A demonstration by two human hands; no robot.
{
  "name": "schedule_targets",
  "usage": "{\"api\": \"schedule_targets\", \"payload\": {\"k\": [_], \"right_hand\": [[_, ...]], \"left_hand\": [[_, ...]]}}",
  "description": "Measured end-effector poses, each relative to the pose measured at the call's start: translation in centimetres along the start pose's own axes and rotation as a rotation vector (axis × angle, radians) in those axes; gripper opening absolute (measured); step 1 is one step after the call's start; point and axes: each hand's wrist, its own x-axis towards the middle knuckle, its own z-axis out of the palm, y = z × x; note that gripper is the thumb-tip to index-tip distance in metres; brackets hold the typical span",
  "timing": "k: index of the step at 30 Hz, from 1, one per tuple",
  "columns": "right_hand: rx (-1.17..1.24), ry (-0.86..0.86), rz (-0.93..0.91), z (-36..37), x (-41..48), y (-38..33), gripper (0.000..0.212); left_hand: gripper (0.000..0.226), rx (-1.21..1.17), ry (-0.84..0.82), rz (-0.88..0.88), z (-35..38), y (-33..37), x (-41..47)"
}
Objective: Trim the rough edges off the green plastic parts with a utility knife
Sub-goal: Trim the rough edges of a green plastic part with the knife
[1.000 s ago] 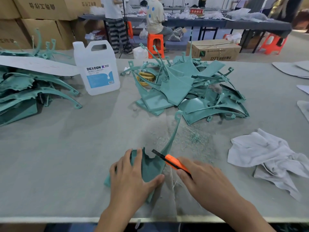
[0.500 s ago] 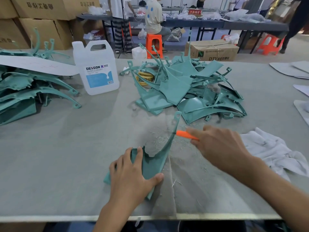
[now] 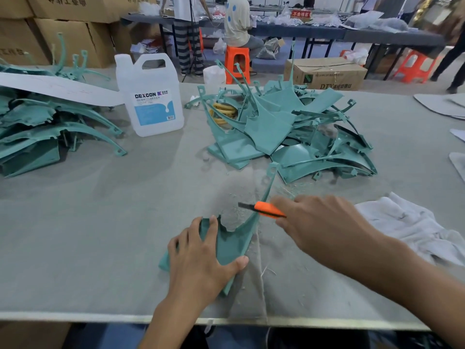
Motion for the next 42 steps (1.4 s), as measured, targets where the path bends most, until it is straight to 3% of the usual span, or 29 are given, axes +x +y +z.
{"api": "schedule_targets", "payload": {"k": [3, 6, 12, 42], "right_hand": [[-0.078, -0.036, -0.047, -0.6, 0.7, -1.0, 0.014], [-0.15, -0.044, -0.095, -1.2, 1.6, -1.7, 0.021], [-0.227, -0.077, -0.198, -1.3, 2.4, -3.3, 0.015], [-0.215, -0.086, -0.185, -0.4, 2.0, -2.4, 0.035]], "left_hand": [[0.118, -0.006, 0.007, -0.001, 0.2, 0.0, 0.0], [0.118, -0.012, 0.009, -0.001, 0.2, 0.1, -0.1], [0.118, 0.01, 0.021, 0.008, 0.2, 0.1, -0.2], [0.113, -0.055, 0.011, 0.003, 0.5, 0.0, -0.3]]}}
